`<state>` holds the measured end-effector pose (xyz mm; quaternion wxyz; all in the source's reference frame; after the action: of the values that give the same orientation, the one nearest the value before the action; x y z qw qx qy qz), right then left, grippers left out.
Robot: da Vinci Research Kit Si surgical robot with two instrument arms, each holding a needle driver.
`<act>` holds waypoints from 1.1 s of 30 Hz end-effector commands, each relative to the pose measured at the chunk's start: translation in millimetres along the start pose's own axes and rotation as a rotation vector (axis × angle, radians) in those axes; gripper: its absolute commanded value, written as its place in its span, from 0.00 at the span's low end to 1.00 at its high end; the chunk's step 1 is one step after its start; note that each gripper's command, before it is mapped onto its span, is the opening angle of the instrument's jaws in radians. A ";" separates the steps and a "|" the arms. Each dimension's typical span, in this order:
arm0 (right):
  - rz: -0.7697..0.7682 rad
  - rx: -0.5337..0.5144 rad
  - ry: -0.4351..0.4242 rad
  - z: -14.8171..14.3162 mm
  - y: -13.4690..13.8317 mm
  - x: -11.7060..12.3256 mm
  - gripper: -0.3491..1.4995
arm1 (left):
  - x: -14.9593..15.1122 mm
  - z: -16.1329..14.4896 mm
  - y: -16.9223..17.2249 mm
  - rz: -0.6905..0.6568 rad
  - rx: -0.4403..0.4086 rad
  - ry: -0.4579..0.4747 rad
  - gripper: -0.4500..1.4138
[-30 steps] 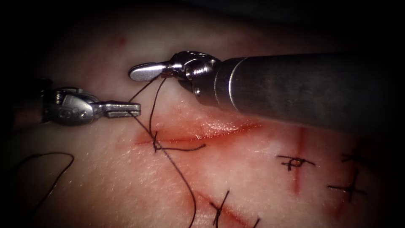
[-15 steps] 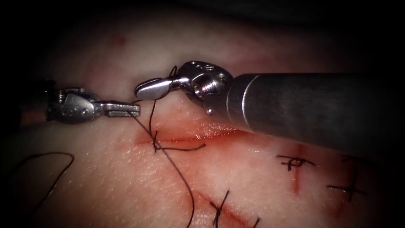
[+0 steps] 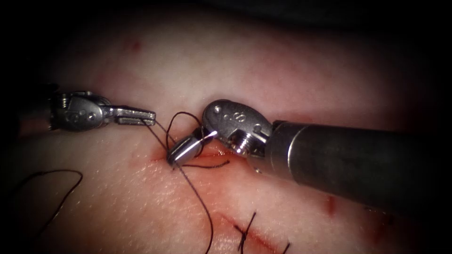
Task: Wound Closure
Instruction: Grab the tail end of suture with the right gripper.
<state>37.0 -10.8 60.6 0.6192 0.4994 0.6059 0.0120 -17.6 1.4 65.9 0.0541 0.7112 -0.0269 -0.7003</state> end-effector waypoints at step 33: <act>0.145 0.175 -0.769 -1.6 4.7 -0.6 0.67 | 0.7 2.0 4.6 0.031 -0.033 -0.048 0.00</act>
<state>37.4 -8.2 64.0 0.7543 0.5601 0.2895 -0.1828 -19.0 -3.9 65.1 0.0756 0.6927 -0.0267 -0.7167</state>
